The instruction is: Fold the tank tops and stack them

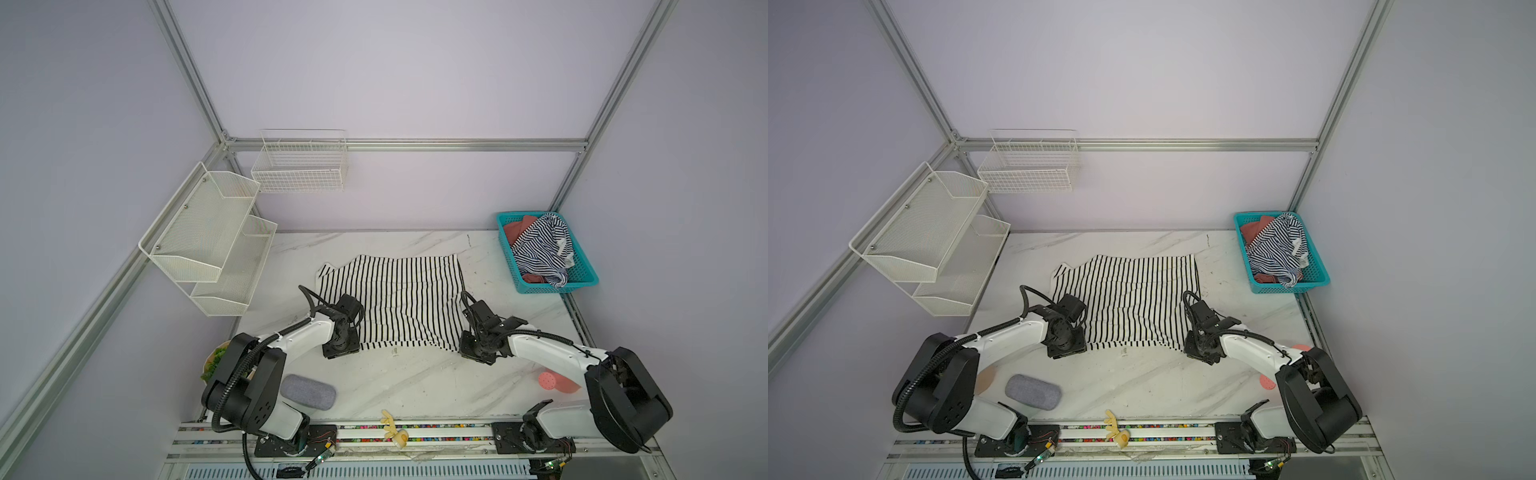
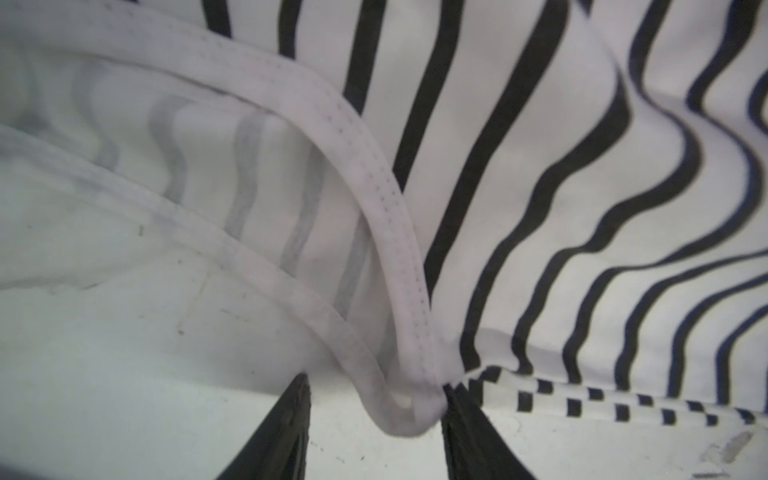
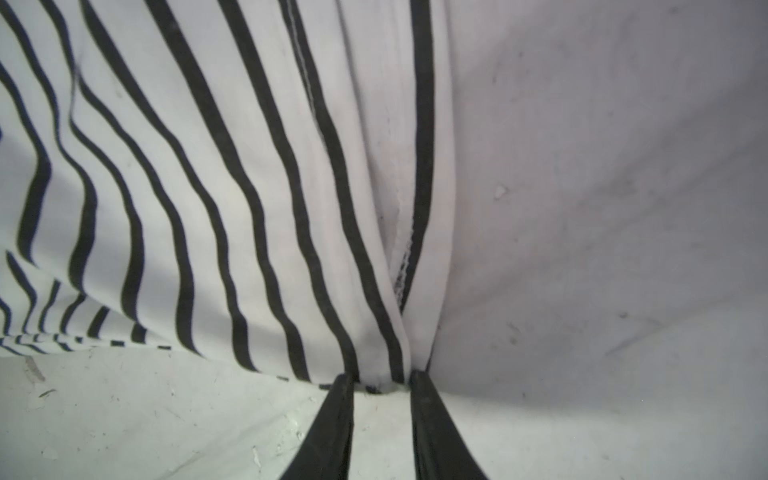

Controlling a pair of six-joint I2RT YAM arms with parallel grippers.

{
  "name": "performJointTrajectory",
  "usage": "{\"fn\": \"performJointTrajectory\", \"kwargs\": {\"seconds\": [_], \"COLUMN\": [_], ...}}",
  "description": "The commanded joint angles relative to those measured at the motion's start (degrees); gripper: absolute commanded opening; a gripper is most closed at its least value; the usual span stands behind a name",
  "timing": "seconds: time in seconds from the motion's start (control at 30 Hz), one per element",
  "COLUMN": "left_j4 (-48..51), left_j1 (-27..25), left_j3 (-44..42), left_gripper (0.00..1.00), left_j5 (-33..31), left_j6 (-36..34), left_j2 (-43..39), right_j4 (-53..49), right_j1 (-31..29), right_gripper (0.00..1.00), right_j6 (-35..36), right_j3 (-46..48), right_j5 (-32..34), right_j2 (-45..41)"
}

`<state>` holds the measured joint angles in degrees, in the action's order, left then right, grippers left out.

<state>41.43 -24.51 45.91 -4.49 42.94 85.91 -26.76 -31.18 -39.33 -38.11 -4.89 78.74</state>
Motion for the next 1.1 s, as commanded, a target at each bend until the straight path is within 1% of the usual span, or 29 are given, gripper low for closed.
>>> {"fn": "performJointTrajectory", "kwargs": {"seconds": [0.0, 0.07, 0.17, 0.2, 0.27, 0.37, 0.47, 0.6, 0.7, 0.8, 0.87, 0.9, 1.07], "left_j4": [-1.18, -1.18, -1.02, -0.90, -0.18, 0.92, 2.30, 3.48, 3.40, 3.49, 3.07, 2.76, 1.06], "left_j1": [0.21, 0.26, 0.31, 0.30, 0.31, 0.26, 0.25, 0.27, 0.27, 0.34, 0.34, 0.37, 0.56], "left_j3": [1.82, 1.81, 1.95, 1.91, 1.99, 2.12, 3.34, 5.86, 7.27, 8.69, 9.02, 9.02, 9.15], "left_gripper": [0.47, 0.45, 0.44, 0.45, 0.50, 0.55, 0.56, 0.57, 0.57, 0.57, 0.56, 0.56, 0.56], "left_j5": [-0.61, -0.37, 0.24, 0.44, 0.70, 0.97, 0.89, 0.41, -0.72, -0.36, -0.23, -0.32, -0.61], "left_j6": [0.40, 0.40, 0.44, 0.39, 0.31, 0.65, 0.92, 0.75, 0.42, -0.37, -0.57, -0.57, -0.57], "left_j2": [0.75, 0.60, 0.08, -0.25, -1.14, -3.67, -7.54, -9.42, -8.61, -6.10, -5.41, -3.34, -1.86], "right_j4": [0.48, 0.33, -0.04, -0.13, -0.13, 0.12, 0.40, 0.44, 0.48, 0.58, 0.66, 0.66, 0.79], "right_j1": [-0.20, -0.20, -0.20, -0.20, -0.24, -0.25, -0.20, -0.20, -0.20, -0.23, -0.20, -0.20, -0.26], "right_gripper": [0.21, 0.16, 0.06, 0.03, 0.00, 0.00, 0.00, 0.00, 0.00, 0.00, 0.00, 0.00, 0.00], "right_j6": [-0.29, -0.21, -0.18, -0.20, -0.14, -0.26, -0.35, -0.22, -0.15, -0.04, -0.03, -0.02, 0.02], "right_j3": [1.26, 1.37, 1.37, 1.46, 1.54, 1.89, 2.20, 2.24, 2.25, 2.16, 2.07, 2.05, 2.01], "right_j5": [1.01, 1.15, 1.54, 1.63, 1.59, 1.61, 1.37, 1.26, 1.28, 1.24, 1.34, 1.35, 1.36], "right_j2": [1.04, 0.94, 0.77, 0.67, 0.55, 0.25, 0.27, 0.27, 0.27, 0.27, 0.27, 0.27, 0.22]}}
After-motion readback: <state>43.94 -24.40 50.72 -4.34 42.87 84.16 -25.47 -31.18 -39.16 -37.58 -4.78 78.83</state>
